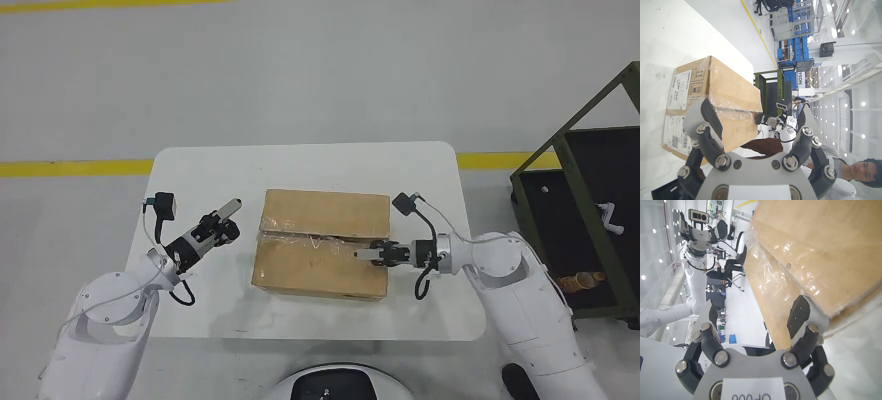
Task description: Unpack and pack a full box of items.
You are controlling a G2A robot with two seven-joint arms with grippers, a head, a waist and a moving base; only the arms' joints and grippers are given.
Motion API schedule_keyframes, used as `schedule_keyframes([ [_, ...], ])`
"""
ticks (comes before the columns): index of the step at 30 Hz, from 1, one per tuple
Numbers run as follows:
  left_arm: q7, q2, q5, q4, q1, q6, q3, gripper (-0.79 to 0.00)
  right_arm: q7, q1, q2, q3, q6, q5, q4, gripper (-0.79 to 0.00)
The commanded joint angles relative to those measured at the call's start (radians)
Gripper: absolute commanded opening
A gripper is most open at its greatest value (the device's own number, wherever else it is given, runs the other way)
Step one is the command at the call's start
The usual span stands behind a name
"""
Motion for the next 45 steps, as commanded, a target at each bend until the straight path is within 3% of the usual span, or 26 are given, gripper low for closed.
schedule_keyframes([
  [1,0.000,0.000,0.000,0.000,0.000,0.000,0.000,0.000,-0.003,0.013,-0.005,-0.022,-0.009,0.026,0.016,0.000],
  [7,0.000,0.000,0.000,0.000,0.000,0.000,0.000,0.000,-0.020,0.051,-0.020,-0.079,-0.041,0.110,0.079,-0.003],
  [8,0.000,0.000,0.000,0.000,0.000,0.000,0.000,0.000,-0.022,0.058,-0.023,-0.090,-0.046,0.110,0.090,-0.049],
  [11,0.000,0.000,0.000,0.000,0.000,0.000,0.000,0.000,-0.031,0.072,-0.030,-0.115,-0.059,0.147,0.116,-0.234],
  [12,0.000,0.000,0.000,0.000,0.000,0.000,0.000,0.000,-0.035,0.078,-0.033,-0.121,-0.067,0.157,0.122,-0.376],
  [15,0.000,0.000,0.000,0.000,0.000,0.000,0.000,0.000,-0.037,0.094,-0.038,-0.142,-0.083,0.165,0.138,-0.520],
  [18,0.000,0.000,0.000,0.000,0.000,0.000,0.000,0.000,-0.041,0.107,-0.043,-0.163,-0.089,0.158,0.157,-0.785],
  [32,0.000,0.000,0.000,0.000,0.000,0.000,0.000,0.000,-0.052,0.173,-0.053,-0.214,-0.104,0.099,0.200,-0.785],
  [37,0.000,0.000,0.000,0.000,0.000,0.000,0.000,0.000,-0.027,0.179,-0.042,-0.193,-0.102,0.071,0.197,-0.677],
  [39,0.000,0.000,0.000,0.000,0.000,0.000,0.000,0.000,-0.022,0.176,-0.037,-0.182,-0.101,0.066,0.193,-0.576],
  [45,0.000,0.000,0.000,0.000,0.000,0.000,0.000,0.000,-0.017,0.164,-0.025,-0.154,-0.103,0.055,0.191,-0.526],
])
